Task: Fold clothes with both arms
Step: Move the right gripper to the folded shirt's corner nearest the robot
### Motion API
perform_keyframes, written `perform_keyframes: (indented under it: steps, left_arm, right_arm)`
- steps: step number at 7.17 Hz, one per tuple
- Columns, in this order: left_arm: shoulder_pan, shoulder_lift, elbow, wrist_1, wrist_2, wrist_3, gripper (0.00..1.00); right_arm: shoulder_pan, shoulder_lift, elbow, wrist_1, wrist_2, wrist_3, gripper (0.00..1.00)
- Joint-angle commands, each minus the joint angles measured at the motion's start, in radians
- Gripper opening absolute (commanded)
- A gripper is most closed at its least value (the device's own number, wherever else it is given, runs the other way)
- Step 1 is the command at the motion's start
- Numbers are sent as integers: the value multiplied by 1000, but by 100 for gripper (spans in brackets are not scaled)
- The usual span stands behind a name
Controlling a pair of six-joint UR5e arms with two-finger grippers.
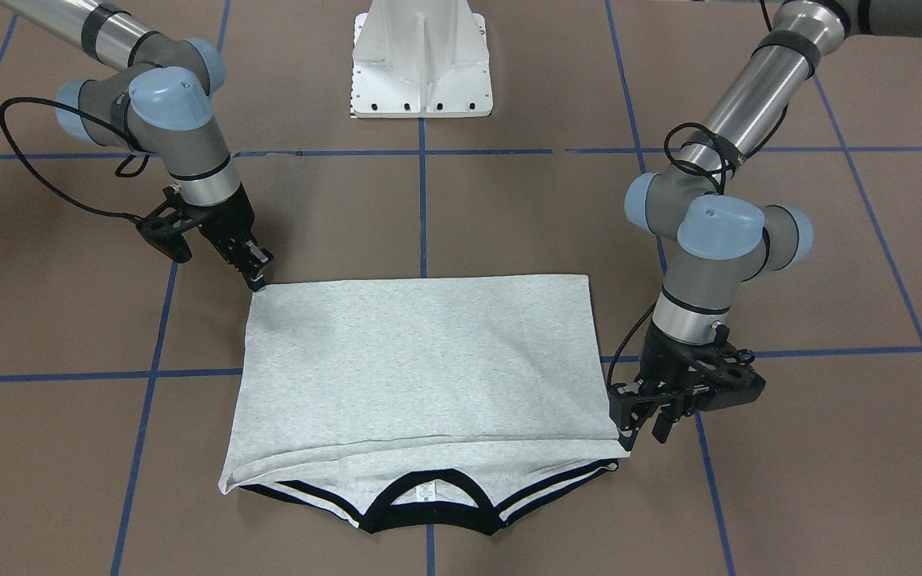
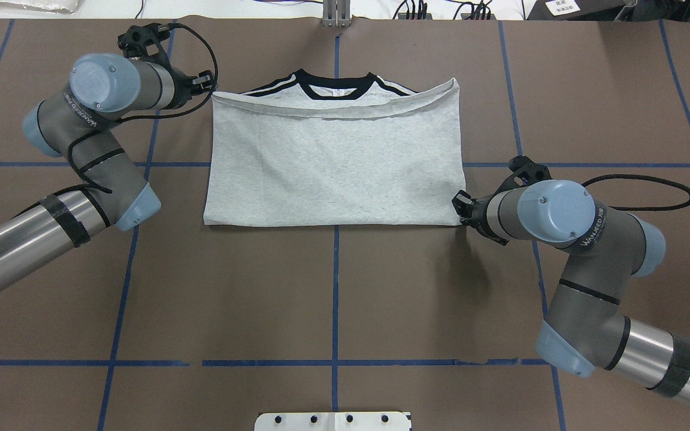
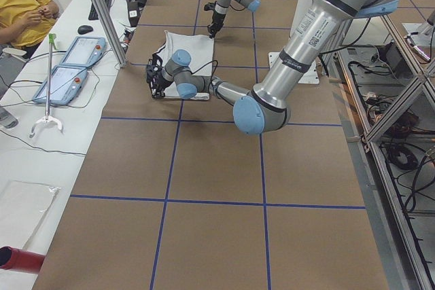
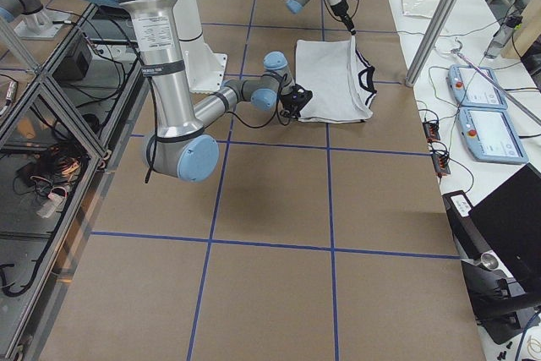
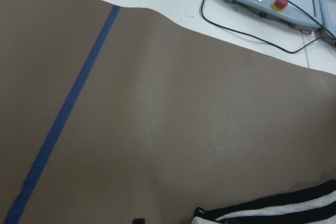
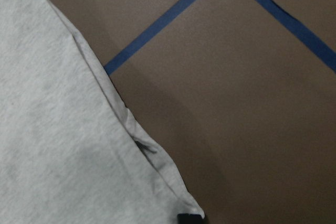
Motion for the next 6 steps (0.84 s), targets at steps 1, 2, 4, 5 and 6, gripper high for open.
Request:
perform_keyframes:
  steps: [1,2,4,5,6]
  left_arm:
    - [0,-1,-6,0,-3,-4,60]
    - [0,0,-25,0,-4,-4,61]
    - [2,2,-25,0,-3,-4,61]
    - [2,6,-25,0,-3,-4,61]
    - [2,8,-25,0,-3,-4,61]
  right_arm:
    - [-35,-88,135,-5,7,1,0]
    - [-58,-116,161,-4,6,3,0]
    - [-63,-103,143,-7,-2,4,18]
    - [-49,-92,111,-7,-17,4,47]
    - [-29,-31,67,-10,-52,3,58]
